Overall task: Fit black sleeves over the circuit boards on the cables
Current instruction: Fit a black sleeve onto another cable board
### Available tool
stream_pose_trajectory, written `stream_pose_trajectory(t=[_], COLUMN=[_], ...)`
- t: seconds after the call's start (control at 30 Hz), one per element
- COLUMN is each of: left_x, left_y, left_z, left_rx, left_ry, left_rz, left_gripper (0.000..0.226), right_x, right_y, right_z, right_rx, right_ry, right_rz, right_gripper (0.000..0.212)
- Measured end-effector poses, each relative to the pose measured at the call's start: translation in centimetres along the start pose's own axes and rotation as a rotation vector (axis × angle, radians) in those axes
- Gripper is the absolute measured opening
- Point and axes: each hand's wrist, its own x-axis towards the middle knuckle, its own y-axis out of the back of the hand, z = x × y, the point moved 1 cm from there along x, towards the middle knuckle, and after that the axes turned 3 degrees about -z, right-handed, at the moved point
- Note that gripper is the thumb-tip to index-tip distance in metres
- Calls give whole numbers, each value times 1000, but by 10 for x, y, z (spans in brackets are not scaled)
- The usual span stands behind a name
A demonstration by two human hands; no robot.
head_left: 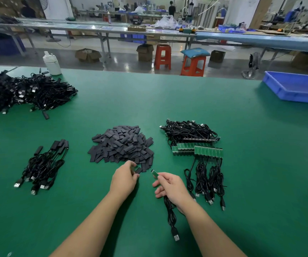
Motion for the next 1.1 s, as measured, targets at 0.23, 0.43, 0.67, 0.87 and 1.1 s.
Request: stream_pose_trajectory(t=[0.23,0.43,0.67,0.87,1.1], left_x=[7,4,-6,-16,-12], left_y=[7,10,14,23,20], left_z=[-1,-1,-13,-12,-17], left_rx=[102,340,493,334,399], left_ry=[38,-159,-424,-394,-368], left_rz=[-58,-43,-26,-10,-179], left_gripper=[11,18,16,7,23], right_x=[2,2,3,5,4], right_y=[9,13,3,-1,0], right_z=[3,2,4,5,4], right_rx=[91,84,-23,-127,-158], right_ry=[-32,-73,-75,-83,-81], right_rz=[-21,-43,-61,-45,-41], right_gripper=[24,16,19,18,18])
